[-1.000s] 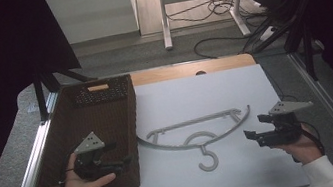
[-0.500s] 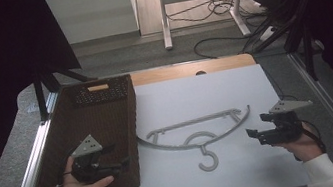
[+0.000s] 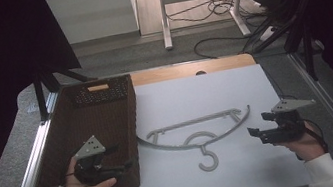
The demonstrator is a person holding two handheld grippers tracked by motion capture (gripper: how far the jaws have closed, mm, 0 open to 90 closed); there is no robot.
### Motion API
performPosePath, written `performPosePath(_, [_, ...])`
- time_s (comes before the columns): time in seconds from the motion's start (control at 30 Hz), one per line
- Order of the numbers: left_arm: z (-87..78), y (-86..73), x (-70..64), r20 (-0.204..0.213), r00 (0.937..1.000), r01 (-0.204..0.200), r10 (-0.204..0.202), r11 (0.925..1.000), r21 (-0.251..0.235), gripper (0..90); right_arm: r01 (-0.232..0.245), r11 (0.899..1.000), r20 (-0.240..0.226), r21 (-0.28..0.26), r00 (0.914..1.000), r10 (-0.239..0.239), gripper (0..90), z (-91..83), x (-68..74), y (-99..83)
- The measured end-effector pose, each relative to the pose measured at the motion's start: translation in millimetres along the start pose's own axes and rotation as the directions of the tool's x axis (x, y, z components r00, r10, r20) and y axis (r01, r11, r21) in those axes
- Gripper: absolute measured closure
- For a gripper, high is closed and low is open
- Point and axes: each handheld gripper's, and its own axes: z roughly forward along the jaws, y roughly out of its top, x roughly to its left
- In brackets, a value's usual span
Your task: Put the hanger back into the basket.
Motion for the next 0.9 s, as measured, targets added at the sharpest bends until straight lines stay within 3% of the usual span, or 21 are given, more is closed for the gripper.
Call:
performPosePath(0.47, [2.4,9.5,-7.8,0.023,0.9991,-0.035,0.036,0.9993,-0.014,26.3,0.012,1.000,-0.014,0.020,0.9998,-0.011,23.8,4.3,1.3,-2.1])
performPosePath(0.9, [21.1,43.8,-33.2,0.054,0.9931,-0.105,0.104,0.9945,0.006,30.8,0.019,1.000,-0.019,0.016,0.9996,-0.019,23.8,3.7,0.9,-1.4])
